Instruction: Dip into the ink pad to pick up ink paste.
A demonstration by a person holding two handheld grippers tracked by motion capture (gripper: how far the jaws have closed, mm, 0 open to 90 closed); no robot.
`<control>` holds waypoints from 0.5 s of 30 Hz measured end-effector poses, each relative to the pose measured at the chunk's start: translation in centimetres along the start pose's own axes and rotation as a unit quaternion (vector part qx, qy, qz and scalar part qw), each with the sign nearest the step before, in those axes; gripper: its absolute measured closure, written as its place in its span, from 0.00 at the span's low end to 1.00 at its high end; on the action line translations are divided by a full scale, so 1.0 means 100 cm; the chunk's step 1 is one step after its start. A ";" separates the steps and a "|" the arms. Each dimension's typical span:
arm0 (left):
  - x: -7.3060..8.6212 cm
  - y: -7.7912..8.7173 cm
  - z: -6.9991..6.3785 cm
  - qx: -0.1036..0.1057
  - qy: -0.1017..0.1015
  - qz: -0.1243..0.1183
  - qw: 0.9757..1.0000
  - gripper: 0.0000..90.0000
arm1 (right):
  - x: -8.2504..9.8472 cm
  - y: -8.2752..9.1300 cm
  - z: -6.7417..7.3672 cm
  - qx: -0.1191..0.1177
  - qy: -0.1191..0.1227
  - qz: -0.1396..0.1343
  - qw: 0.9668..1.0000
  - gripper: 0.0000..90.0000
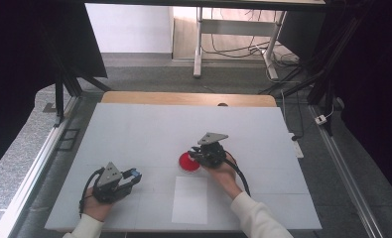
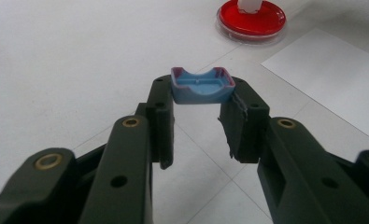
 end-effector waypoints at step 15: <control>0.000 0.000 -0.001 0.000 0.000 0.001 1.000 0.73 | 0.002 0.000 0.001 -0.001 0.004 -0.001 1.000 0.84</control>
Point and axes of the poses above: each handheld gripper's, and its own axes: y roughly backward along the jaws, x roughly out of its underside, z roughly to its left, the point moved 8 cm from there along -y, roughly forward along the jaws, and after that the axes turned 5 degrees about -x, right-handed, at the moved point
